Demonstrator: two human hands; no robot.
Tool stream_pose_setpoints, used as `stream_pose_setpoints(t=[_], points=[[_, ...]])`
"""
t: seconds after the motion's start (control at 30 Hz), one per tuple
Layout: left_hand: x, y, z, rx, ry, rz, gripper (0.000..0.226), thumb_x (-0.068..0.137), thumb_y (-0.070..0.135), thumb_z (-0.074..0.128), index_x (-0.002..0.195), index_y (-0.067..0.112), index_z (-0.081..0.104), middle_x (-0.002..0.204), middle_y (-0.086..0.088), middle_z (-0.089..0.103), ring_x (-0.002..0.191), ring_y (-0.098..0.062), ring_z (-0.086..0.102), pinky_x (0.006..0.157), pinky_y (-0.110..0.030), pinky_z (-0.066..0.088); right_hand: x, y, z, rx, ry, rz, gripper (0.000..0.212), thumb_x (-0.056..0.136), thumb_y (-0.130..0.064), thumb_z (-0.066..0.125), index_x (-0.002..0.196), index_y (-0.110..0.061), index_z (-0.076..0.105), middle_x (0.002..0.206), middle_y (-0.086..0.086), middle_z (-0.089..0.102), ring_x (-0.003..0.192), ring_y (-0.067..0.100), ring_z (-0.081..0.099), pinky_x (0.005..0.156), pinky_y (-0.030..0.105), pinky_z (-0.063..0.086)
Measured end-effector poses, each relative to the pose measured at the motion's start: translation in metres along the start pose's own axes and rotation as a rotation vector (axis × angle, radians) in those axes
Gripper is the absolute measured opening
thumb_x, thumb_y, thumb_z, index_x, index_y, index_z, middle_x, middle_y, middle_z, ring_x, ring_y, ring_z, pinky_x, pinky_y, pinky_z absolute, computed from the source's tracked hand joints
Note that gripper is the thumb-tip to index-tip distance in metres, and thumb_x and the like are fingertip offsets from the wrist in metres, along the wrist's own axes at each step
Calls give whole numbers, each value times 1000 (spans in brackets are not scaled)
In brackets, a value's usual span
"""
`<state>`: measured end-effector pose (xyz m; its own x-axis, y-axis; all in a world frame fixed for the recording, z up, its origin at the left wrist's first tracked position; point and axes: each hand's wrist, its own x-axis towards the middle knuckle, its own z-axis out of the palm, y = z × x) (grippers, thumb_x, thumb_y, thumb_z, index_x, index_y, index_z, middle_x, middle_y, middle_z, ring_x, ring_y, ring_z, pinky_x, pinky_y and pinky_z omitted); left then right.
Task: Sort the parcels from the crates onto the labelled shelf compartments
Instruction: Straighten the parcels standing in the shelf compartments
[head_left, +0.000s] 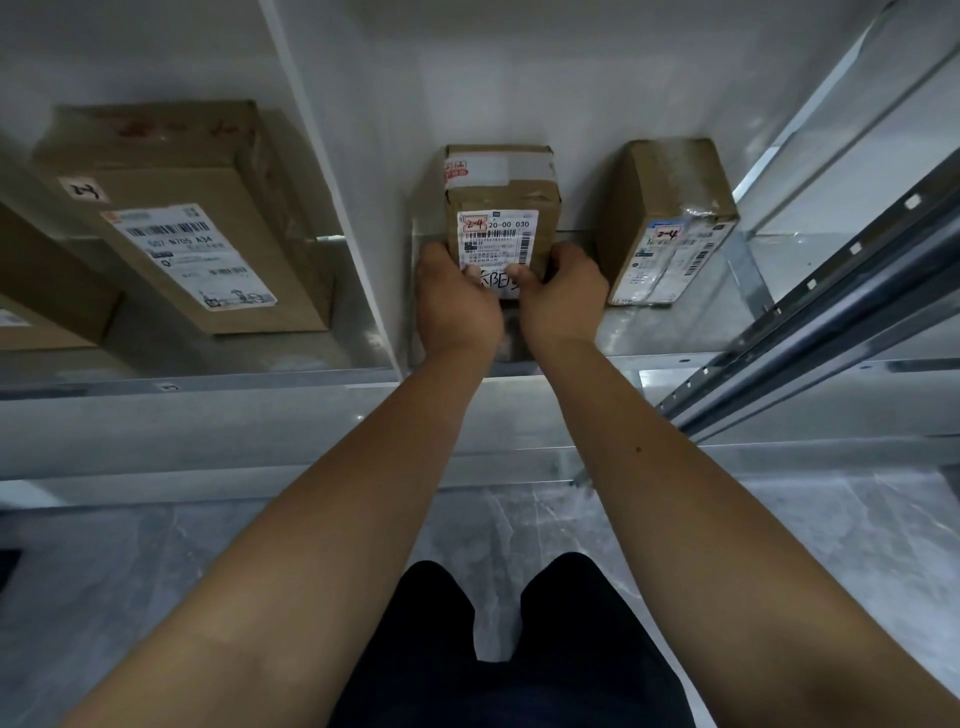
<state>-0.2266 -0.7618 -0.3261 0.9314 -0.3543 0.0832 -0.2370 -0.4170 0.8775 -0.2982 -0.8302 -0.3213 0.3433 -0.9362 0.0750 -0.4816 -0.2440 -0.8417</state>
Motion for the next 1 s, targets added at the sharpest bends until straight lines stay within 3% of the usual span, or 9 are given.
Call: stream_pose_setpoints(t=[0.17,0.4,0.47,0.53,0.6,0.7,0.83,0.93,1.0], points=[[-2,7,1,-22,-7,-8,22,100,6,46,119,10,57,116,-4,65,98,-20,60,70,-23,39,2,-8,-4,3,-40,18,18,95,-20,75,108,-9,70,110,6,76,97,17,69,71,20,43],[0,22,-4,-13,-90,-122,28,99,2,48,127,6,50,124,-9,63,115,-29,61,86,-26,41,6,-18,-15,38,-130,81,25,92,-20,77,114,-9,70,113,8,75,104,25,71,85,33,56],[-4,27,-6,0,-106,-139,35,99,1,51,134,6,50,132,-9,63,118,-25,61,87,-20,44,4,-17,-16,38,-150,101,35,92,-21,77,124,-11,68,121,7,74,112,25,69,91,31,53],[-12,33,-9,-11,-122,-148,48,99,-2,52,145,8,46,137,-8,60,115,-17,58,84,-1,40,-4,-14,-16,66,-144,172,56,90,-24,78,141,-12,59,136,9,67,126,26,62,106,37,51],[-26,38,-16,-5,-134,-201,63,97,-5,52,156,8,35,140,-4,55,118,-18,54,90,0,40,-18,-8,-22,105,-144,260,72,88,-24,81,152,-11,49,145,11,61,135,27,56,113,43,47],[-55,32,-31,-75,-157,-236,71,89,-5,60,154,14,38,128,5,54,116,-19,60,96,-22,51,-50,-1,-42,74,-173,232,56,91,-22,78,142,-9,59,131,11,68,120,25,64,100,30,50],[-101,16,-67,-133,-123,-315,49,96,8,67,143,18,54,121,5,61,95,2,63,75,0,42,-97,6,-59,92,-189,121,30,90,-17,78,118,-7,72,104,9,73,93,19,66,85,25,51],[-116,-2,-99,-112,-95,-297,35,98,15,67,133,20,61,118,5,66,85,19,59,74,4,40,-121,4,-63,61,-236,75,25,91,-20,78,113,-8,73,103,4,73,89,10,62,78,5,40],[-115,-14,-120,-89,-81,-296,31,99,15,66,128,21,62,116,4,66,84,24,57,75,5,39,-133,0,-61,45,-289,69,27,93,-23,77,116,-11,73,106,0,72,93,10,63,83,11,43]])
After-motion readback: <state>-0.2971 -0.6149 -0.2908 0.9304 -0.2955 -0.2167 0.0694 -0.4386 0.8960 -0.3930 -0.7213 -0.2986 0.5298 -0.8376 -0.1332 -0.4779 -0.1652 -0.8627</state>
